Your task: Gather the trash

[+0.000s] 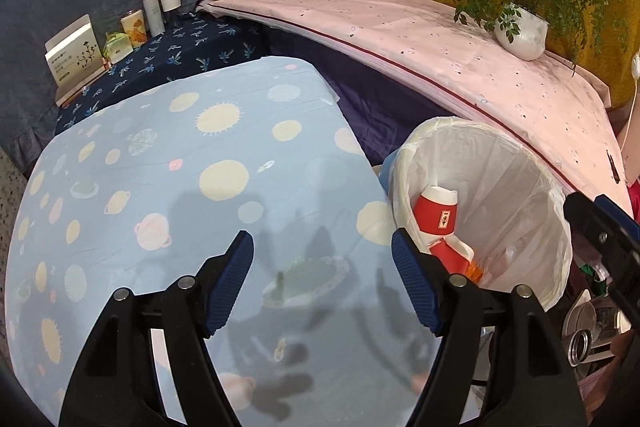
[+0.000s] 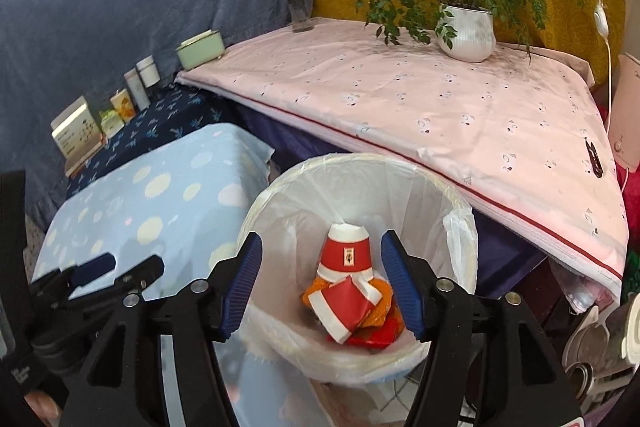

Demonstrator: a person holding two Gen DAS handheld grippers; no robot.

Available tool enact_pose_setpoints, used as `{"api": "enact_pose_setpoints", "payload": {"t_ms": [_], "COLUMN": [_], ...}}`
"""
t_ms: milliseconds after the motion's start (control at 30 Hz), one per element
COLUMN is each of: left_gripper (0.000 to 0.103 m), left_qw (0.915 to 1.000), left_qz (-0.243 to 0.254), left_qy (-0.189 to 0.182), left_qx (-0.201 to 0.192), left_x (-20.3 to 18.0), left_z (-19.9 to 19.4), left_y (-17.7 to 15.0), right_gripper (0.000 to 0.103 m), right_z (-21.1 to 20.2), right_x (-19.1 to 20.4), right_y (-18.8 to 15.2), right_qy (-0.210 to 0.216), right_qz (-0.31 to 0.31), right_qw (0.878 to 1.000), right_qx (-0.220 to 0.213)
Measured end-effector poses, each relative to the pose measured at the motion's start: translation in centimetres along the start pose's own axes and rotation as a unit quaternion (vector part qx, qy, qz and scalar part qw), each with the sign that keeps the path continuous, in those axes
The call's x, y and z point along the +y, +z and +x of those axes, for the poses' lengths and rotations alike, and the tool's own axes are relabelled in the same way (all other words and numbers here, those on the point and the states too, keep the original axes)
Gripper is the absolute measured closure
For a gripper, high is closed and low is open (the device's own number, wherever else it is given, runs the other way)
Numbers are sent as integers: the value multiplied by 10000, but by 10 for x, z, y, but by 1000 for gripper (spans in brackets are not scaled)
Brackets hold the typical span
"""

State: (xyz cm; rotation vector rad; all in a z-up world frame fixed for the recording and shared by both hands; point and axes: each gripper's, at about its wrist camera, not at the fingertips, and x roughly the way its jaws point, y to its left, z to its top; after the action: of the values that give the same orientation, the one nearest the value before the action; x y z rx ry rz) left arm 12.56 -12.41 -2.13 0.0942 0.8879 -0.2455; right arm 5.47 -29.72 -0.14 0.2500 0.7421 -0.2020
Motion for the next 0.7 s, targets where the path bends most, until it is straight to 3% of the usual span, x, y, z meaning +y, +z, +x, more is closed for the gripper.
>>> {"api": "enact_pose_setpoints", "payload": {"t_ms": [133, 200, 233, 467, 567, 700], "left_gripper": [32, 23, 19, 17, 15, 11], "left_qw": [10000, 10000, 10000, 9999, 9998, 9997], "left_qz": [43, 49, 31, 45, 105, 107], "left_qy": [0, 20, 47, 107, 122, 192], "left_qx": [17, -21, -62, -74, -93, -117], "left_x": [2, 3, 4, 3, 2, 1], "left_z": [-8, -13, -16, -30, -35, -41], "left_y": [-8, -12, -14, -26, -30, -36], "right_gripper": [28, 21, 20, 17, 6, 6], "right_z": [-9, -15, -18, -35, -37, -39], "right_x": [4, 8, 9, 13, 11, 9], "right_y": [-12, -18, -21, -36, -41, -47], "right_qy": [21, -20, -48, -37, -71, -178], "right_qz": [-105, -197, -243, -370, -372, -368], "right_qw": [9999, 9998, 9997, 9993, 9993, 9991], "right_qx": [94, 69, 46, 47, 82, 83]}}
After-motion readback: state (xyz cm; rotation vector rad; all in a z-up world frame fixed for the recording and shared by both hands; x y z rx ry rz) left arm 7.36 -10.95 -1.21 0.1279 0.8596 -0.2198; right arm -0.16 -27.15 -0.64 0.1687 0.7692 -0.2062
